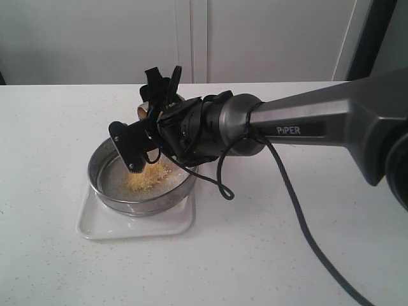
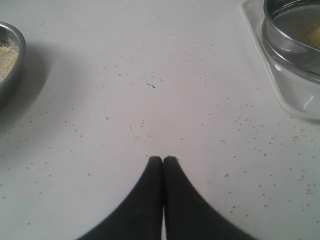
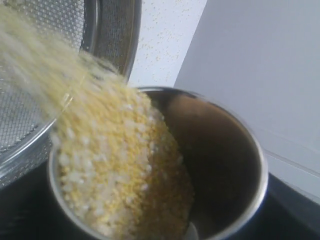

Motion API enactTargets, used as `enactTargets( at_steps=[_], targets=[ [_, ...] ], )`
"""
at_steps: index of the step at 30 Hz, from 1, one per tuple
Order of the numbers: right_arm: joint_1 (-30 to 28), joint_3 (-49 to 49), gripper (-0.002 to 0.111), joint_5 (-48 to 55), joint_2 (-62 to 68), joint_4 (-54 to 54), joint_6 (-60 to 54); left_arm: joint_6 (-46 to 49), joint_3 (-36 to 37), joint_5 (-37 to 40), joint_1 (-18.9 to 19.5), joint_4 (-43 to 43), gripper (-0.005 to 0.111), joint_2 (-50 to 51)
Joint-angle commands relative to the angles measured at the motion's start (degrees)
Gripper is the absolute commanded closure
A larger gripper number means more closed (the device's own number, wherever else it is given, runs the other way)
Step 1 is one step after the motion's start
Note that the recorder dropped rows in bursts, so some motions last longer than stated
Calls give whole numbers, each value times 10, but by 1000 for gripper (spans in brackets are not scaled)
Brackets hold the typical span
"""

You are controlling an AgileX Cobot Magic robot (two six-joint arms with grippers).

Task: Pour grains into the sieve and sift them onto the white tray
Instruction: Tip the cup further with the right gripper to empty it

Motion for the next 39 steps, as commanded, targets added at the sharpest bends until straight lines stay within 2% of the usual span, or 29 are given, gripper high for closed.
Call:
enactTargets(
  at_steps=[1,12,27,39],
  targets=[
    [0,-6,108,12,-5,-7,-7,0,5,5,0,-3,107,-2],
    [0,-6,108,71,-5,-7,-5,0,5,5,0,-3,107,-2],
    [0,-6,108,41,-5,-7,-5,0,5,5,0,-3,107,-2],
    [0,-6,108,23,-5,-8,-101,0,5,5,0,-3,107,-2]
  ],
)
